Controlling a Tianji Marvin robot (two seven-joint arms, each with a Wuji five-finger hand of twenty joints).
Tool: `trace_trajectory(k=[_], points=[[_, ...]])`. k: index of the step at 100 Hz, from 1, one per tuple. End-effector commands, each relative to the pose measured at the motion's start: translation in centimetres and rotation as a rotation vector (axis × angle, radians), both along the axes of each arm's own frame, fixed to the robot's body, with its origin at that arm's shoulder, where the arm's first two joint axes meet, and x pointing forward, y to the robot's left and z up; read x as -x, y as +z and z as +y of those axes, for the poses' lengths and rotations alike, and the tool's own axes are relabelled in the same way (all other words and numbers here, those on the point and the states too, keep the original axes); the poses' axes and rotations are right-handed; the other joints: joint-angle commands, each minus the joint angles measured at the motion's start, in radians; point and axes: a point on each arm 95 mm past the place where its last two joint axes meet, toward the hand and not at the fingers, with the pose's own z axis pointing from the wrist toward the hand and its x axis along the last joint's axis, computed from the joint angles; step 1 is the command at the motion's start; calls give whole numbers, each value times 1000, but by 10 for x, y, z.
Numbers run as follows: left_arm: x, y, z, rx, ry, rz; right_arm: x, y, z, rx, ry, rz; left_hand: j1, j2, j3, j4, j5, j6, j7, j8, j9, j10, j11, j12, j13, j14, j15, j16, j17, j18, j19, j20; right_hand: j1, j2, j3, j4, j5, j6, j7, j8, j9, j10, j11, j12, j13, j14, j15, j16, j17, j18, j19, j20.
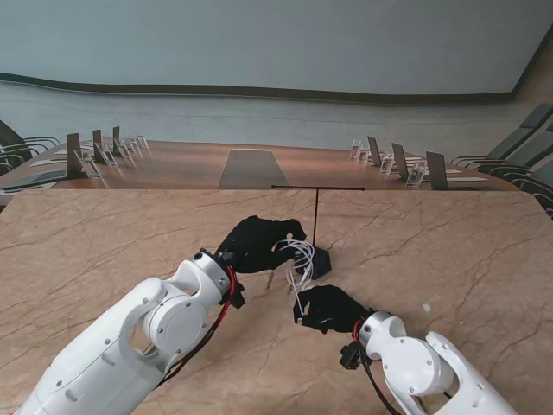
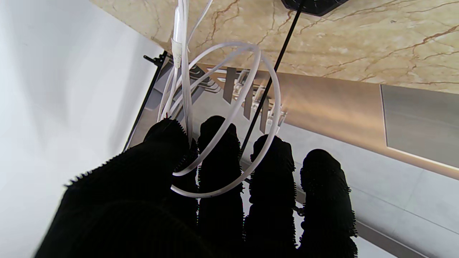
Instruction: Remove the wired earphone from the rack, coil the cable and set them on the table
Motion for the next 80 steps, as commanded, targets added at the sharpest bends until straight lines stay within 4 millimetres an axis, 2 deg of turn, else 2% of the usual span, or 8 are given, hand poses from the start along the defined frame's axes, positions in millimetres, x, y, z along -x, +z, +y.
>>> trace_trajectory(k=[1,16,33,37,44,58,73,80], points=[[1,0,-1,8,-2,2,4,-3,1,5,3,13,51,5,26,41,53,-27,102,12,-17,10,-4,1,-13,16,-2,-3,-18,-4,3,-5,18,-5,93,65,115,-59,91,47,34,49,13,8,56,98,53,4,4,-15,47,15],[2,0,0,9,1,3,5,-2,1,10,-5,4,53,5,24,41,54,-27,104,12,-18,11,-4,2,-16,17,-4,-3,-20,-4,3,-8,8,-10,74,52,75,-48,77,-35,14,39,11,0,36,94,48,-1,-10,-28,40,15],[2,-2,0,2,2,10,9,1,-4,49,25,17,54,7,21,41,52,-28,105,13,-21,9,-4,6,-21,15,-6,-4,-26,-7,1,-10,-67,130,-227,16,-265,-46,50,-166,-331,-23,2,57,-258,-15,-32,-11,-252,-200,-77,-35],[2,-2,0,1,2,11,11,2,-6,66,37,19,55,7,20,41,53,-28,106,13,-20,9,-3,7,-21,15,-6,-4,-26,-6,1,-10,-136,178,-293,8,-348,-34,10,-167,-424,-54,-8,59,-335,-64,-73,-23,-317,-243,-122,-49],[2,-2,1,0,4,12,14,3,-9,91,57,25,56,8,19,41,51,-28,106,14,-22,9,-4,9,-22,15,-6,-3,-28,-7,1,-11,-233,219,-345,37,-453,-15,-89,-45,-545,-83,-35,46,-440,-112,-151,-46,-405,-281,-225,-69],[2,-2,2,-2,8,12,19,6,-17,129,79,35,57,9,16,41,50,-29,107,14,-22,8,-3,11,-24,14,-7,-3,-28,-8,1,-12,-342,252,-473,17,-650,-17,-112,-74,-715,-154,-106,5,-596,-205,-329,-98,-523,-337,-415,-89],[3,-3,3,-3,12,15,25,11,-28,164,100,24,58,10,14,42,51,-28,109,14,-22,7,-3,13,-25,14,-7,-3,-29,-8,1,-12,-440,331,-617,25,-758,-12,-205,-182,-788,-224,-269,-71,-699,-291,-579,-186,-582,-388,-634,-120],[4,-3,3,-3,15,14,28,13,-33,165,100,30,58,10,14,42,51,-29,109,15,-21,5,-3,13,-22,13,-6,-3,-27,-8,2,-12,-498,384,-659,31,-760,-20,-360,-261,-780,-264,-515,-160,-779,-359,-716,-249,-627,-451,-766,-156]])
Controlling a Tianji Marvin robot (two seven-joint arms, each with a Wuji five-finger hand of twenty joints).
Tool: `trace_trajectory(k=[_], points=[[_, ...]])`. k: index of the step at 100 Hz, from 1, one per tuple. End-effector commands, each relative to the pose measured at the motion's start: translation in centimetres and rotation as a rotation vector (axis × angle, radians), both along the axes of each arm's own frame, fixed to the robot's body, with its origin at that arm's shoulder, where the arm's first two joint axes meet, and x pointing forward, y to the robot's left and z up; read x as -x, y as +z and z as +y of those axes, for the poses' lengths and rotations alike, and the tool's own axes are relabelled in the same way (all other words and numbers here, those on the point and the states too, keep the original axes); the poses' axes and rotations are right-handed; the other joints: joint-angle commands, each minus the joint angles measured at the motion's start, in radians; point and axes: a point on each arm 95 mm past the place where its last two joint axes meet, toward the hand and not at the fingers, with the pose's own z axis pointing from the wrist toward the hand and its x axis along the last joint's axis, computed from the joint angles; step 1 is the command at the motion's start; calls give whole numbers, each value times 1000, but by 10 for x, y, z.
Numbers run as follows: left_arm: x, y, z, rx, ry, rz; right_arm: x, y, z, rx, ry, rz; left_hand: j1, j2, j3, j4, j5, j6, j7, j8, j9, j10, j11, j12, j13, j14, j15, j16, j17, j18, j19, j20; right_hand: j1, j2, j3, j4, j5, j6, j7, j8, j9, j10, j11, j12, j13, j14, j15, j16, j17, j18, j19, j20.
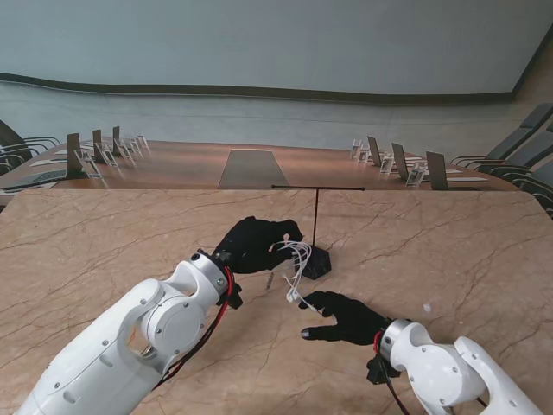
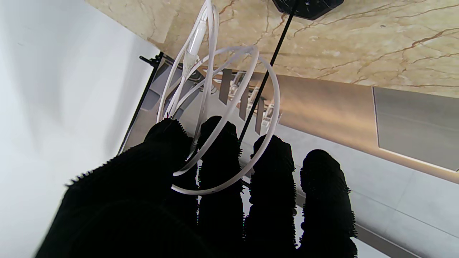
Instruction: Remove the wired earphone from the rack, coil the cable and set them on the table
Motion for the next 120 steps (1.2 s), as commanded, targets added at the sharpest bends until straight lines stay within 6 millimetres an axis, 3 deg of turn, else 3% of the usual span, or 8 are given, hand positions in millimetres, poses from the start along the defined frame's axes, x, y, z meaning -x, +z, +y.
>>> trace_trajectory(k=[1,11,20,40,44,62,87,120], points=[[4,-1,-1,3,2,5,6,2,-2,-9,3,9,54,10,15,42,51,-32,109,15,-13,4,-2,13,-12,13,-4,-2,-14,-4,3,-8,-69,47,-42,7,-24,-13,-105,-50,-25,-51,-154,-60,-77,-74,-101,-55,-45,-78,-104,-47],[5,-1,0,-1,4,6,10,5,-10,-5,-12,10,54,10,15,43,49,-31,108,14,-13,5,-2,13,-13,14,-4,-2,-15,-4,3,-8,-135,83,-36,8,-22,-10,-287,-53,-29,-69,-347,-131,-106,-131,-289,-154,-89,-162,-256,-80],[7,-2,0,-2,5,5,12,7,-17,-6,-33,1,54,10,15,43,51,-31,110,14,-13,7,-2,13,-12,14,-4,-2,-15,-5,3,-8,-164,88,-16,6,-8,-2,-459,68,-35,-80,-446,-168,-120,-157,-398,-181,-103,-213,-356,-79],[14,-1,1,-2,4,0,15,13,-32,-12,-89,-41,53,8,17,43,53,-30,110,13,-10,5,-2,12,-9,15,-3,-2,-12,-3,5,-8,-175,97,-15,4,2,19,-575,150,-42,-77,-500,-192,-133,-162,-452,-183,-99,-257,-421,-90],[15,-1,1,-2,4,-1,15,14,-35,-12,-99,-50,53,9,18,43,52,-29,109,13,-10,6,-3,11,-8,15,-3,-2,-12,-3,5,-8,-178,102,-15,4,34,20,-698,237,-45,-76,-507,-193,-137,-160,-456,-181,-98,-260,-437,-80],[21,-2,-1,-8,-4,5,14,20,-44,-42,-144,-99,53,7,21,44,52,-27,110,13,-8,6,-3,7,-4,15,-1,-2,-8,-1,8,-8,-173,106,-20,5,30,14,-664,295,-42,-80,-490,-185,-134,-161,-451,-177,-92,-265,-445,-82],[34,-20,-14,-2,-8,58,9,24,-50,-47,-157,-104,52,5,25,43,54,-26,110,10,-4,5,-3,2,1,17,-1,-4,-3,2,9,-8,-164,115,-24,5,37,12,-645,303,-40,-82,-492,-187,-133,-162,-456,-182,-94,-269,-446,-82],[47,-43,-52,25,-53,194,8,28,-60,-50,-190,-117,48,-2,33,39,58,-20,109,3,4,3,-12,-8,9,26,-4,-11,5,8,10,-10,-156,124,-36,6,29,16,-609,302,-41,-81,-490,-187,-136,-160,-461,-185,-97,-274,-448,-84]])
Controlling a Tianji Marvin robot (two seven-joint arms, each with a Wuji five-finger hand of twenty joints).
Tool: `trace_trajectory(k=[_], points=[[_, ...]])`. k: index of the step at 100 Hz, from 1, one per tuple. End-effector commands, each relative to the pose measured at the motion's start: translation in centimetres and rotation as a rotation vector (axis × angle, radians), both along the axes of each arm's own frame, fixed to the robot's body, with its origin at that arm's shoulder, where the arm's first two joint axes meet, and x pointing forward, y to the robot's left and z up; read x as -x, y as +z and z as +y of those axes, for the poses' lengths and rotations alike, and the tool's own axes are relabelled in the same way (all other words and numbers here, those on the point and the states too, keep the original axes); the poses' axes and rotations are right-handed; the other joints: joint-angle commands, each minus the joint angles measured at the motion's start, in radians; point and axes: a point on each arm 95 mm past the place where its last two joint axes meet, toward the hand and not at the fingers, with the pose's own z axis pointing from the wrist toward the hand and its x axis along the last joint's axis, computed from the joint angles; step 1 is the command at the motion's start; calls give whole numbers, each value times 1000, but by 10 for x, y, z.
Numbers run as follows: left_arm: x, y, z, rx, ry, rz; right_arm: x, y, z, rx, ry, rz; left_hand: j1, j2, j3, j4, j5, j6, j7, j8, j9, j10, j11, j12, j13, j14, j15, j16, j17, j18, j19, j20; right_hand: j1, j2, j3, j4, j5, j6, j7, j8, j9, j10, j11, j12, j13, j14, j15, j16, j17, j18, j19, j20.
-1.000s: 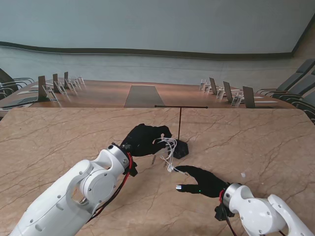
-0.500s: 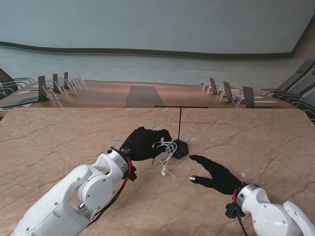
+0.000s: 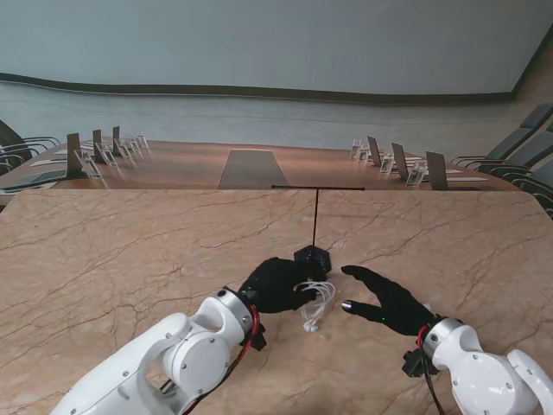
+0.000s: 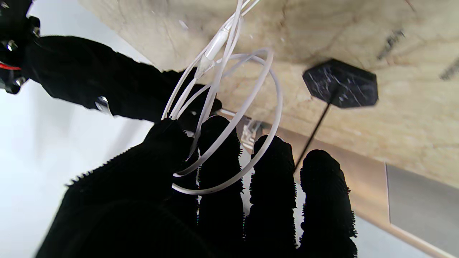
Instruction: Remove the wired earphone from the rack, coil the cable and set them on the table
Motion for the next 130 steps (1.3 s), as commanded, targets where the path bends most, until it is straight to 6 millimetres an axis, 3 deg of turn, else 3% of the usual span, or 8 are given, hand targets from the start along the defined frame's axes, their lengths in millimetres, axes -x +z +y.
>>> trace_trajectory(k=[1,39,62,82,92,102,112,130], points=[[2,-3,-9,4,-10,17,2,1,0,-8,-5,-2,48,-2,34,39,57,-24,108,11,5,2,-7,-7,10,20,-4,-9,4,11,10,-11,-16,45,-23,6,-3,-4,11,11,-21,-19,-5,-7,-42,-39,-26,-10,-12,-57,-26,-15],[-5,-45,-20,-7,99,142,-2,3,-5,4,-20,7,30,-51,119,6,89,24,82,-79,105,27,-77,-123,135,69,-7,-80,121,89,52,-53,-14,59,-33,7,-8,-1,37,-6,-22,-17,-8,-9,-44,-37,-31,-11,-13,-56,-32,-17],[-19,-79,-6,-30,203,216,-7,0,0,21,-25,44,88,-26,39,3,77,35,53,-119,116,37,-121,-169,138,83,-13,-105,123,103,56,-84,-9,66,-38,7,-11,-1,55,-15,-23,-19,-14,-12,-47,-39,-39,-12,-15,-58,-39,-18],[-27,-93,8,-50,250,224,-12,0,7,32,-23,61,142,16,-77,19,55,41,-29,-242,51,101,-240,-277,55,87,-82,-123,46,65,12,-114,-2,68,-43,8,-13,-1,74,-22,-22,-19,-16,-13,-47,-39,-42,-9,-14,-58,-44,-16],[-30,-94,14,-72,254,228,-14,0,10,33,-21,67,117,25,-107,42,49,61,-96,-332,13,116,-246,-286,17,82,-96,-119,13,46,-2,-113,3,68,-44,8,-10,-1,90,-24,-22,-19,-15,-12,-47,-38,-43,-8,-14,-57,-44,-14],[-32,-97,20,-96,255,214,-16,0,13,34,-18,71,2,19,-110,90,43,86,-185,-461,-54,119,-273,-309,-52,71,-130,-114,-45,20,-33,-115,9,67,-46,9,-13,-3,107,-28,-22,-18,-14,-12,-46,-37,-43,-7,-14,-57,-46,-12],[-33,-97,26,-125,255,191,-17,0,15,36,-14,75,-86,1,-84,123,8,81,-259,-505,-173,127,-297,-332,-151,44,-192,-102,-110,-30,-57,-107,11,67,-49,9,-16,-3,120,-32,-22,-19,-14,-12,-47,-37,-44,-7,-14,-58,-47,-11],[-36,-96,34,-183,252,165,-18,-3,17,32,-12,85,-231,63,-87,178,-28,148,-466,-614,-461,123,-408,-412,-365,-29,-360,-125,-227,-103,-105,-106,18,66,-53,10,-19,-3,148,-44,-22,-19,-14,-12,-47,-37,-45,-6,-14,-59,-51,-9]])
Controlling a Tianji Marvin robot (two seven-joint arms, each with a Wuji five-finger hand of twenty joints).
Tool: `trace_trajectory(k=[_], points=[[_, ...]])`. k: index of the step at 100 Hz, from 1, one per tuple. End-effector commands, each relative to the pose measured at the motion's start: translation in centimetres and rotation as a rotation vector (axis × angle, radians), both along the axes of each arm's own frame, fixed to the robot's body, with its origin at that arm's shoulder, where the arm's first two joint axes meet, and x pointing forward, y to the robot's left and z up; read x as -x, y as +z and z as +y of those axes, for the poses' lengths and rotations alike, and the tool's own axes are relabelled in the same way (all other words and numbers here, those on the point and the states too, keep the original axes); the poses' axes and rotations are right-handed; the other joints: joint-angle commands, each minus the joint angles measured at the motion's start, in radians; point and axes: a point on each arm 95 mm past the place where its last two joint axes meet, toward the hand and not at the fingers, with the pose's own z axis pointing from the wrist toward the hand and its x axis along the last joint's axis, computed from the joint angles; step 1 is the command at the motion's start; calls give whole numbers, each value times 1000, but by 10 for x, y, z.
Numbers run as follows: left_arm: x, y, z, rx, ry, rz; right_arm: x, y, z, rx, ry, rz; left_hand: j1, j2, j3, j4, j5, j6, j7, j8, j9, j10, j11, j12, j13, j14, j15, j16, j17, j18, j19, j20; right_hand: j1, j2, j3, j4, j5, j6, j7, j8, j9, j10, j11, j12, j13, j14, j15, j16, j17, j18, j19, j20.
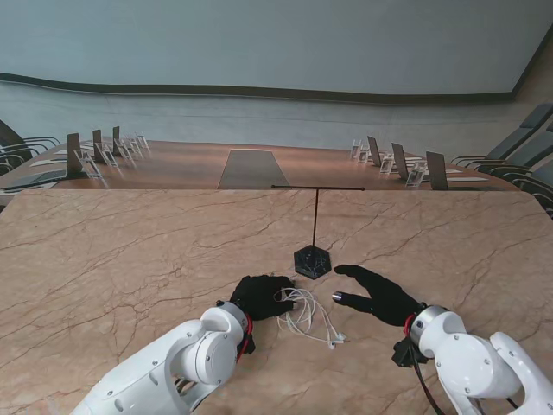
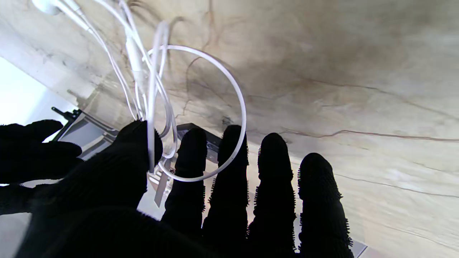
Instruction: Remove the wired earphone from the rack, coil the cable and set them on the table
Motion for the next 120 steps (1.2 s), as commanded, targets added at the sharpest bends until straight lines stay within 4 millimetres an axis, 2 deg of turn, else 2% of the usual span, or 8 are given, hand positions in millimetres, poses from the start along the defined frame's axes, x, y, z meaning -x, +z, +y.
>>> trace_trajectory(k=[1,24,37,58,81,84,94,120], points=[[1,-2,4,-12,6,5,1,-2,2,-5,2,8,-46,32,-9,51,-39,33,-81,-48,-93,5,-43,-32,-67,-38,-47,-8,-44,-36,-18,3,7,29,-32,10,-19,-3,21,-11,-22,-18,-11,-12,-37,-37,-22,-5,-13,-57,-26,-9],[-1,1,11,-44,16,-27,-1,-6,4,-11,8,26,-56,6,-63,46,-114,98,-200,-184,-212,17,-118,-113,-149,-64,-130,-26,-106,-58,-77,-24,13,29,-36,11,-23,-2,54,-24,-21,-19,-9,-11,-37,-37,-24,-4,-12,-58,-29,-7],[-2,1,16,-59,22,-32,-1,-8,5,-18,7,32,-69,0,-110,44,-141,111,-226,-242,-242,18,-153,-158,-168,-69,-206,-79,-132,-59,-144,-46,16,28,-38,11,-26,-1,68,-35,-21,-19,-9,-11,-37,-38,-24,-4,-12,-60,-31,-5],[-2,2,24,-83,28,-47,0,-8,6,-22,9,39,-90,16,-197,44,-227,91,-256,-304,-308,5,-202,-210,-223,-93,-312,-146,-174,-78,-223,-56,18,30,-41,11,-31,0,83,-54,-22,-20,-10,-11,-38,-39,-26,-4,-12,-63,-35,-4],[1,4,33,-98,31,-79,0,-9,5,-22,7,33,-57,68,-301,55,-255,53,-240,-316,-342,-16,-243,-258,-257,-119,-509,-294,-201,-90,-414,-118,18,31,-44,12,-35,-4,92,-74,-23,-24,-14,-13,-39,-43,-31,-5,-11,-69,-41,-4],[1,4,35,-97,33,-81,0,-9,5,-22,6,32,-55,77,-315,56,-263,50,-243,-318,-345,-40,-251,-270,-267,-126,-558,-329,-200,-95,-463,-136,18,31,-44,12,-37,-3,92,-76,-24,-25,-15,-14,-40,-44,-32,-5,-11,-69,-42,-4],[2,4,41,-98,47,-98,0,-9,6,-24,6,34,-50,94,-348,60,-291,48,-248,-327,-365,-64,-275,-305,-281,-143,-654,-410,-199,-101,-569,-163,18,31,-44,12,-38,-1,92,-83,-23,-26,-16,-15,-39,-45,-33,-5,-11,-71,-45,-4],[13,4,62,-110,66,-135,2,-10,6,-21,10,42,-37,160,-440,62,-305,21,-230,-339,-362,-106,-290,-366,-278,-187,-760,-522,-196,-114,-705,-203,8,37,-47,10,-41,-11,87,-104,-26,-39,-27,-20,-44,-59,-47,-9,-12,-83,-58,-6]])
